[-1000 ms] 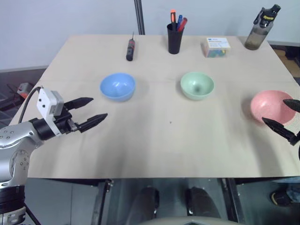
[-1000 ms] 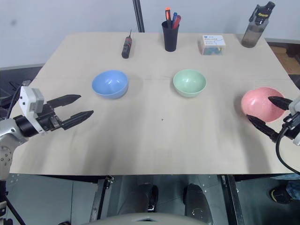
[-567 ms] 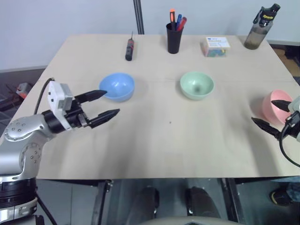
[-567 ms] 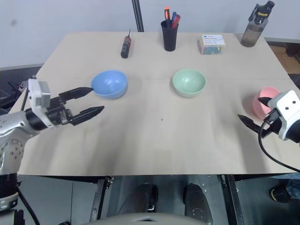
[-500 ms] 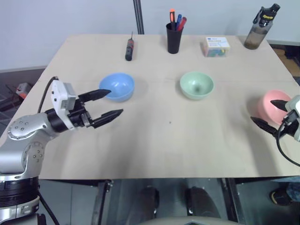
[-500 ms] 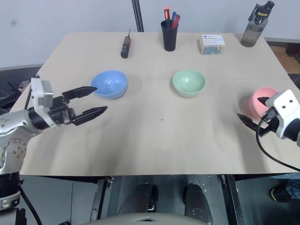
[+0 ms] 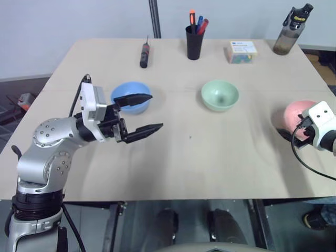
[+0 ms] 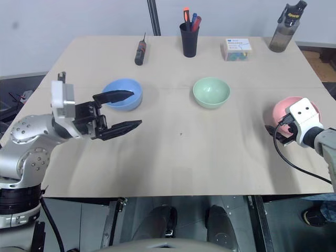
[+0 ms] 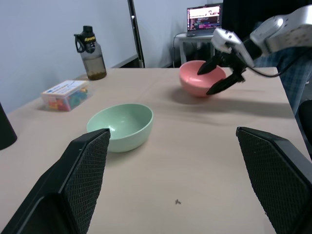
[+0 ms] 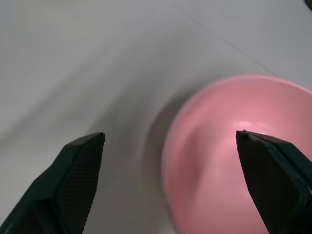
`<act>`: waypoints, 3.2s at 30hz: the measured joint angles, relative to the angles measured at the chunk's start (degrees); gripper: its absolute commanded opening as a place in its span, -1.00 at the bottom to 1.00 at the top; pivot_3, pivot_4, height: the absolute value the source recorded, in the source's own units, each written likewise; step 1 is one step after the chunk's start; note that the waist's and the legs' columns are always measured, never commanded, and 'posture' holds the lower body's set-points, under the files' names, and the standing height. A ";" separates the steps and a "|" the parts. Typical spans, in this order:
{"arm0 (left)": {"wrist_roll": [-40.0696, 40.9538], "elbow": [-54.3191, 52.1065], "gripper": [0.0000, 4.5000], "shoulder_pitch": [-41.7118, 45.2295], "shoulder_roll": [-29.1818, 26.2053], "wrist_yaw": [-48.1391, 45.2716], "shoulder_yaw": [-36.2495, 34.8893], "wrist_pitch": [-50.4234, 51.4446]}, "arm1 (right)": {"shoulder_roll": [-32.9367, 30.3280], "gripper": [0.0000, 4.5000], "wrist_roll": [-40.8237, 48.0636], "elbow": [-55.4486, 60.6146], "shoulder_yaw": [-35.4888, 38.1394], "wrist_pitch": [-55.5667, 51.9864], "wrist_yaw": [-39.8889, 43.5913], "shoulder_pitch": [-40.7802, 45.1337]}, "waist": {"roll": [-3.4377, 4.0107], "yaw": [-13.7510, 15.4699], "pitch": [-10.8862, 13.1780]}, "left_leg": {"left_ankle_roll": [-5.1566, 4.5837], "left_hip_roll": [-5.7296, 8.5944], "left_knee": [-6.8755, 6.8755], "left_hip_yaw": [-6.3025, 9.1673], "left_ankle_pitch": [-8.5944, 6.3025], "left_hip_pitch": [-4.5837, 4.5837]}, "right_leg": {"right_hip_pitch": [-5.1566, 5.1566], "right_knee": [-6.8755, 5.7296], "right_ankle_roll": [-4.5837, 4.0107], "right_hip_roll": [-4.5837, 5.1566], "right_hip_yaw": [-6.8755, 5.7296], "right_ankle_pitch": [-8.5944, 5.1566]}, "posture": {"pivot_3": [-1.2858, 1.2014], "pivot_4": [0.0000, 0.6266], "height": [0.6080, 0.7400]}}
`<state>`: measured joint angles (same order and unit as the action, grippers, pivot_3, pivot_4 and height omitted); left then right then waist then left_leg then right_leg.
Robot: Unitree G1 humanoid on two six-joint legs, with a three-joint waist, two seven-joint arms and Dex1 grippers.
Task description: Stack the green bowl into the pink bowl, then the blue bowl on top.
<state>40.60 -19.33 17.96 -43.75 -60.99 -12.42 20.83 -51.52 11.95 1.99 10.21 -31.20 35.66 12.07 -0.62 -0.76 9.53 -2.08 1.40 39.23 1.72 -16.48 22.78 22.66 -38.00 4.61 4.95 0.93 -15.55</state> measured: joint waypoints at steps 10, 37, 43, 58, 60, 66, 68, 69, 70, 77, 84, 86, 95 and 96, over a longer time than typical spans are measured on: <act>-0.01 -0.83 1.00 -0.96 0.10 1.08 -0.03 0.00 | 0.69 -0.97 -3.90 -5.37 -3.42 3.19 0.31 3.03 | 0.00 0.01 0.00 | 0.00 -0.01 0.00 0.01 0.00 0.00 | 0.01 0.00 0.00 -0.01 -0.01 0.00 | 0.03 -0.52 1.00; -1.36 0.75 1.00 -1.43 1.75 2.73 0.03 -1.26 | 19.38 0.45 8.56 16.86 -31.51 -4.17 17.01 14.47 | -0.05 0.09 0.01 | 0.01 0.04 0.04 0.19 0.00 0.11 | 0.04 0.08 0.00 0.01 -0.14 0.00 | 0.03 -0.52 1.00; -2.22 -1.11 1.00 -3.80 1.49 7.95 -0.19 1.78 | 16.22 0.97 10.33 19.10 -20.70 -1.95 16.14 15.91 | -0.02 0.06 0.03 | 0.01 0.04 0.04 0.17 0.00 0.08 | 0.04 0.03 0.00 0.01 -0.11 0.00 | 0.03 -0.52 1.00; 1.01 -2.65 1.00 -4.76 2.09 10.19 -1.17 5.21 | 21.61 0.87 -11.69 -33.42 -23.97 33.62 16.17 35.91 | 0.00 -1.37 0.05 | 0.03 -0.01 -0.07 0.01 0.01 0.08 | 0.16 0.03 0.00 -0.02 0.01 0.00 | 0.03 -0.52 1.00; 1.35 -2.87 1.00 -5.30 2.09 10.53 -1.91 5.21 | 23.06 0.68 -12.89 -38.08 -24.01 36.16 15.86 37.97 | 0.00 -1.42 0.05 | 0.04 0.00 -0.06 0.04 0.01 0.09 | 0.15 0.05 0.00 -0.01 -0.02 0.00 | 0.03 -0.52 1.00; 2.35 -5.87 1.00 -7.89 2.08 12.39 -3.40 5.99 | 24.60 -0.42 -14.24 -44.19 -24.00 40.66 17.27 40.25 | 0.01 -1.43 0.05 | 0.04 0.00 -0.07 0.06 0.01 0.09 | 0.15 0.05 0.00 0.02 -0.02 0.00 | 0.03 -0.52 1.00; 2.48 -6.57 1.00 -8.32 2.08 12.54 -3.53 6.27 | 24.77 -0.80 -14.32 -44.94 -24.00 41.31 18.17 40.25 | 0.01 -1.44 0.05 | 0.04 0.00 -0.07 0.05 0.01 0.08 | 0.15 0.04 -0.01 0.02 -0.02 0.00 | 0.03 -0.52 1.00; 2.59 -6.76 1.00 -8.45 2.08 12.56 -3.62 6.31 | 24.82 -0.98 -14.49 -45.17 -24.00 41.53 18.57 40.25 | 0.01 -1.44 0.06 | 0.04 0.00 -0.07 0.05 0.01 0.08 | 0.15 0.04 -0.01 0.02 -0.02 0.00 | 0.03 -0.52 1.00; 2.93 -7.02 1.00 -8.61 2.08 12.58 -3.91 6.34 | 24.85 -0.99 -14.84 -45.45 -23.98 41.88 19.04 40.25 | 0.02 -1.46 0.06 | 0.05 0.00 -0.07 0.04 0.01 0.08 | 0.16 0.04 -0.01 0.01 -0.01 0.00 | 0.03 -0.52 1.00; 3.42 -7.17 1.00 -8.56 1.92 12.43 -4.00 6.34 | 22.73 -0.99 -12.33 -35.98 -23.10 38.13 25.03 37.79 | 0.05 -1.37 0.07 | 0.05 0.00 -0.09 0.07 0.01 0.12 | 0.17 0.06 -0.01 0.03 -0.03 0.00 | 0.03 -0.52 1.00; 3.42 -6.45 1.00 -7.86 1.41 10.93 -4.39 6.28 | 17.37 -0.99 7.62 4.50 -20.39 9.59 31.93 29.45 | 0.11 -1.16 0.11 | 0.04 -0.04 -0.14 0.12 0.00 0.19 | 0.25 0.06 -0.01 0.07 -0.04 0.00 | 0.03 -0.52 1.00; 3.43 -6.24 1.00 -7.76 1.40 10.56 -4.44 6.28 | 17.16 -0.99 10.10 10.26 -20.97 4.76 31.56 27.62 | 0.11 -1.10 0.11 | 0.04 -0.02 -0.12 0.12 0.00 0.18 | 0.22 0.05 -0.01 0.10 -0.04 0.00 | 0.03 -0.52 1.00; 1.80 -3.89 1.00 -4.28 0.91 10.07 -3.67 6.28 | 20.94 0.03 6.59 12.21 -30.15 -1.82 25.98 24.66 | 0.11 -0.92 0.11 | 0.05 0.05 -0.08 0.11 0.01 0.13 | 0.20 0.02 -0.02 0.07 -0.05 0.01 | 0.03 -0.52 1.00; 1.10 -3.62 1.00 -4.28 0.45 10.19 -3.29 6.32 | 20.89 0.23 6.27 11.63 -30.18 -1.82 25.73 24.66 | 0.11 -0.92 0.11 | 0.05 0.05 -0.09 0.11 0.01 0.15 | 0.21 0.03 -0.02 0.07 -0.05 0.00 | 0.03 -0.52 1.00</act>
<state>41.71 -22.95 13.68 -43.30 -50.80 -15.71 27.14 -30.63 18.22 13.61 -19.97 -33.02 61.39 36.73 -0.51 -1.68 9.64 -2.04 1.45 39.14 1.83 -16.47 22.93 22.87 -37.97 4.60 5.03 0.87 -15.54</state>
